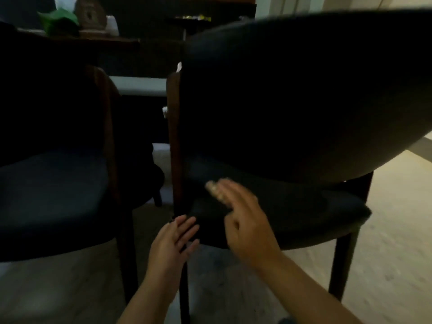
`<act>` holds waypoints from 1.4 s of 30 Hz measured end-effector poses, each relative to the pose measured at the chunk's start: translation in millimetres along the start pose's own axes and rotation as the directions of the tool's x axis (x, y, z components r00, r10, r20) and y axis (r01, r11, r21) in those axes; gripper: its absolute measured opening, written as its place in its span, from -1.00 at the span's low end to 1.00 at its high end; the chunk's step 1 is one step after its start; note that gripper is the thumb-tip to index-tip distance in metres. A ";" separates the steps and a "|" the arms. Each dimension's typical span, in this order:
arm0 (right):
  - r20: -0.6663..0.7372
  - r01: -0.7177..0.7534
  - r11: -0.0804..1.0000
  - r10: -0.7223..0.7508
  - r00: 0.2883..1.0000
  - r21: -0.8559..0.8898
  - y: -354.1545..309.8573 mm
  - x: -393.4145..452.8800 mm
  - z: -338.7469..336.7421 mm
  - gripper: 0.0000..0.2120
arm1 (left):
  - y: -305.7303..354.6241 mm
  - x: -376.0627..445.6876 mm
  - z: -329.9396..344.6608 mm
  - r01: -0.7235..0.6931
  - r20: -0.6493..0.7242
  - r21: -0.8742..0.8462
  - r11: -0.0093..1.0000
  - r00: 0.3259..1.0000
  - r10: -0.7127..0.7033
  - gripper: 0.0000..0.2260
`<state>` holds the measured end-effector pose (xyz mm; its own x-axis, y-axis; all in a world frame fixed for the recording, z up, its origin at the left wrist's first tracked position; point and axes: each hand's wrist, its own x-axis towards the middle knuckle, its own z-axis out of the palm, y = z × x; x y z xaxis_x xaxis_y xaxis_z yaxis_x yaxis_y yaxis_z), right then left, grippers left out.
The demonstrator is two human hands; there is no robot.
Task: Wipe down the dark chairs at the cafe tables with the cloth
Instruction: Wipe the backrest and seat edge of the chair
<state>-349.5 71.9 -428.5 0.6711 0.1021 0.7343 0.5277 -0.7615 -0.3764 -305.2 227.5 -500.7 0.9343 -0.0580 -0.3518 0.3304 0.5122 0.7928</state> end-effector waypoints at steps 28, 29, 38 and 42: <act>0.599 0.584 0.758 -0.331 0.729 -0.291 30.5 -17.8 96.4 -0.61 | -35.3 -8.8 -10.4 0.308 0.072 -0.448 0.839 0.948 -0.309 -0.28; 0.645 0.645 0.713 -0.361 0.674 -0.276 37.6 -17.5 90.7 -0.56 | -36.3 -8.6 -11.2 0.305 0.065 -0.444 0.843 0.949 -0.309 -0.27; 0.777 0.824 0.514 -0.409 0.479 -0.238 53.4 -33.3 64.1 -0.70 | -32.6 -5.1 -20.2 0.328 0.083 -0.469 0.820 0.941 -0.329 -0.13; 0.791 0.853 0.463 -0.415 0.449 -0.241 39.9 -21.8 92.9 -0.65 | -37.8 0.9 -20.4 0.326 0.099 -0.460 0.826 0.943 -0.317 -0.22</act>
<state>-294.7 98.8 -511.9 0.4940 0.8686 0.0390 0.6914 -0.4196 0.5882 -319.6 225.6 -541.1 0.7897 -0.3019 -0.5340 0.5156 0.7984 0.3111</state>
